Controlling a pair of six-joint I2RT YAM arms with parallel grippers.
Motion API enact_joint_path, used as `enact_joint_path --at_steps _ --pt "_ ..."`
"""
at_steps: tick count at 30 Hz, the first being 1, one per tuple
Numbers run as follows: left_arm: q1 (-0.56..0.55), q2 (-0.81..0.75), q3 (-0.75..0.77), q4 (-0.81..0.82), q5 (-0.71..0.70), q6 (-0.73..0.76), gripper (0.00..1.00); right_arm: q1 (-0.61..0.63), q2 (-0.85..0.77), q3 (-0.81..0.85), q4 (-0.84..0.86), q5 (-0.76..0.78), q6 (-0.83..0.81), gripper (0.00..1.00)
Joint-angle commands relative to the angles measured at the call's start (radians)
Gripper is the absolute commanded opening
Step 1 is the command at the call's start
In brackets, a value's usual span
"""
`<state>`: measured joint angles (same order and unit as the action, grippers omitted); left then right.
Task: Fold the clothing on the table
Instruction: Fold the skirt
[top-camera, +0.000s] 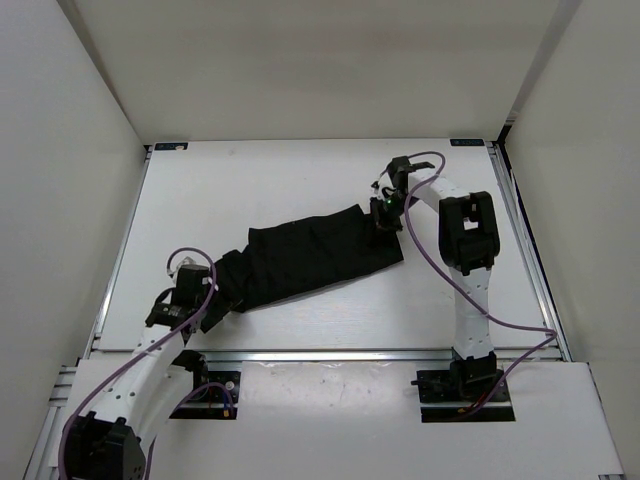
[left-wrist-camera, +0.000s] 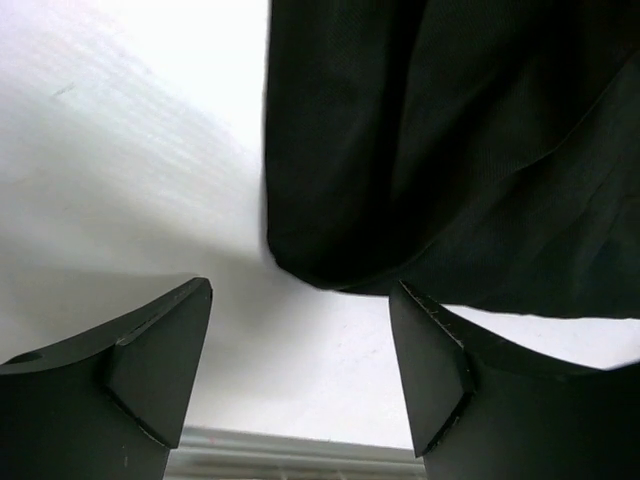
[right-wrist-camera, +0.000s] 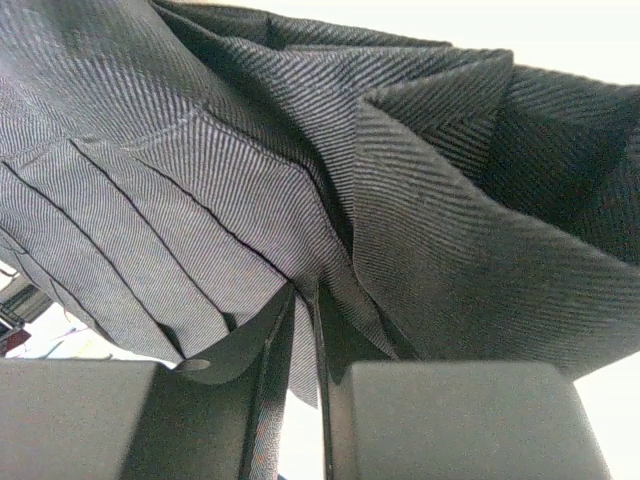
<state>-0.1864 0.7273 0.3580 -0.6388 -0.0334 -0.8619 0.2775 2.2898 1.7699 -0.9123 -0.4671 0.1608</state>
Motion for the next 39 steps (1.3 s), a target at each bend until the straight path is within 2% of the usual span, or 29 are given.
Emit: enact_joint_path --at_steps 1,5,11,20,23,26,29,30,31,32,33,36,39 --pt "0.013 -0.019 -0.045 0.138 0.047 -0.019 0.84 -0.003 -0.056 -0.029 0.007 0.01 -0.009 0.18" --pt "0.082 -0.049 -0.108 0.246 0.128 -0.038 0.87 0.003 -0.082 -0.049 0.007 0.001 -0.015 0.19" --pt "0.041 0.026 -0.158 0.362 0.13 -0.066 0.88 -0.015 -0.102 -0.07 0.007 -0.008 -0.015 0.18" --pt "0.011 0.231 -0.143 0.562 0.214 -0.054 0.88 -0.063 -0.156 -0.116 0.02 -0.008 -0.015 0.19" --pt "0.001 0.337 -0.097 0.603 0.231 -0.032 0.89 -0.073 -0.168 -0.136 0.029 -0.01 -0.012 0.2" --pt "-0.044 0.443 -0.045 0.672 0.26 -0.032 0.89 -0.084 -0.177 -0.155 0.036 -0.01 -0.01 0.18" --pt "-0.111 0.529 0.001 0.735 0.277 -0.035 0.84 -0.083 -0.181 -0.156 0.038 -0.007 -0.009 0.18" --pt "-0.119 0.565 0.019 0.746 0.282 -0.032 0.75 -0.08 -0.181 -0.153 0.032 -0.004 -0.009 0.19" --pt "-0.14 0.575 0.025 0.748 0.277 -0.016 0.49 -0.08 -0.182 -0.15 0.032 -0.004 -0.009 0.18" --pt "-0.148 0.593 0.045 0.743 0.276 -0.015 0.14 -0.081 -0.19 -0.15 0.032 0.001 -0.013 0.18" --pt "-0.145 0.6 0.062 0.731 0.258 -0.008 0.01 -0.084 -0.196 -0.148 0.029 0.008 -0.004 0.18" --pt "-0.116 0.568 0.091 0.686 0.228 0.02 0.0 -0.09 -0.211 -0.165 0.035 0.021 -0.01 0.18" --pt "-0.029 0.511 0.122 0.639 0.224 0.052 0.0 -0.118 -0.239 -0.187 0.043 0.068 0.002 0.18"
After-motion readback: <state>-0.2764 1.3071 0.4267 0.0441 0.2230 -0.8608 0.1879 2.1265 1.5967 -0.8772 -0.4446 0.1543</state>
